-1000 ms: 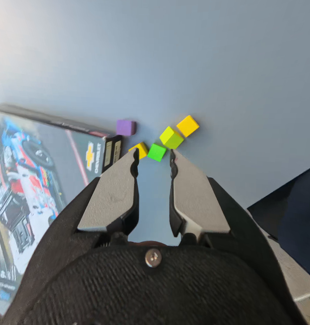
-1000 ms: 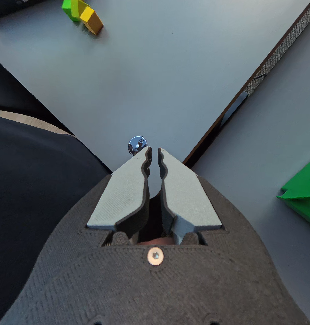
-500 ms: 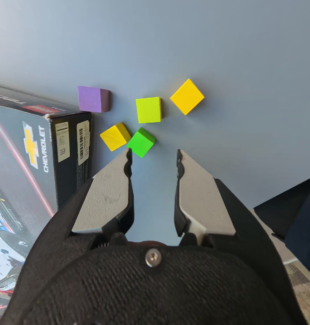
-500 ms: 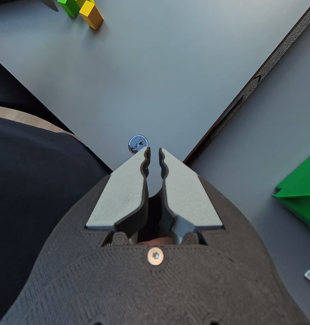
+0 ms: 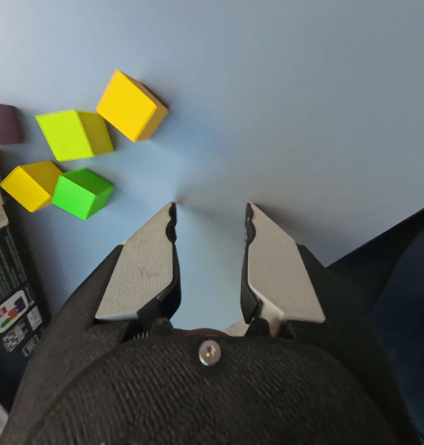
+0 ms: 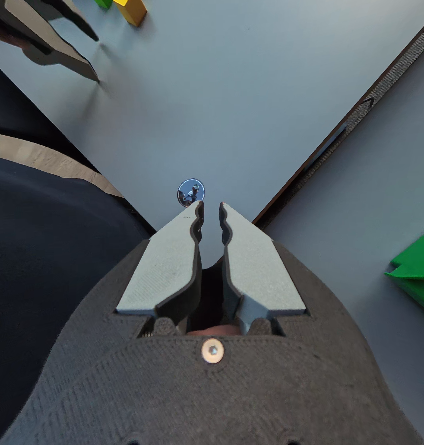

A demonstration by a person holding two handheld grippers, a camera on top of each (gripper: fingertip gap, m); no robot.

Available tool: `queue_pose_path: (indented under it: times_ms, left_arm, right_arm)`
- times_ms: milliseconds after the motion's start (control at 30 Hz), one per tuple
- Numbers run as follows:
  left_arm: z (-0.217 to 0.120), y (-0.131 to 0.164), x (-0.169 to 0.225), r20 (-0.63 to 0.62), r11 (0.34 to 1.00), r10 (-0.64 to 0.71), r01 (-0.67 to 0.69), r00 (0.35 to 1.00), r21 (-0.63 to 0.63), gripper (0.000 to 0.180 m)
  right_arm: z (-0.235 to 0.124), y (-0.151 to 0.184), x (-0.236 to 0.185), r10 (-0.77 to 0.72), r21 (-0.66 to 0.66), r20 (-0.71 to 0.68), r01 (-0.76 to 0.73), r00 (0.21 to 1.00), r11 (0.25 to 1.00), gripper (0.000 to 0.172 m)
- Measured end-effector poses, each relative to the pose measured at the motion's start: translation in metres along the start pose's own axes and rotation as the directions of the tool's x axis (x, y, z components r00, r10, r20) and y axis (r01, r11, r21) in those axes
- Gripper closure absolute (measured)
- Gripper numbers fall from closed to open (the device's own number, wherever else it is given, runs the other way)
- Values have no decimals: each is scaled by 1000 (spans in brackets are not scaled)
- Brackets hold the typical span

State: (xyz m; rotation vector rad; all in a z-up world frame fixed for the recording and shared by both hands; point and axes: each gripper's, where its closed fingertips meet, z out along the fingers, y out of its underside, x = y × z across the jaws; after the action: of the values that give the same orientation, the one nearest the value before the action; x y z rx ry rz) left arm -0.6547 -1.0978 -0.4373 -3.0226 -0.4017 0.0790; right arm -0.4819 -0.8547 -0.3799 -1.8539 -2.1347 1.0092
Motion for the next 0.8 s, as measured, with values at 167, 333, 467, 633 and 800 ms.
queue_pose_path:
  times_ms: [167,333,467,633,800]
  left_arm:
    - [-1,3,12,-25,998,-60,59,998,-13,138]
    - [-2,11,19,-29,992,-119,118,992,-36,138]
    - [-3,16,25,-23,987,-154,153,988,-38,141]
    - [-3,16,30,-29,990,-139,139,990,-10,138]
    - [-3,26,29,-43,999,-44,45,998,28,120]
  right_arm:
    - [3,-12,11,-42,14,38,41,998,999,162]
    - [6,-21,24,-66,29,79,64,995,998,162]
    - [11,-18,31,-69,20,111,67,991,998,163]
    - [15,-17,34,-80,-14,98,82,992,997,163]
    - [22,-36,19,-78,-11,58,79,995,997,161]
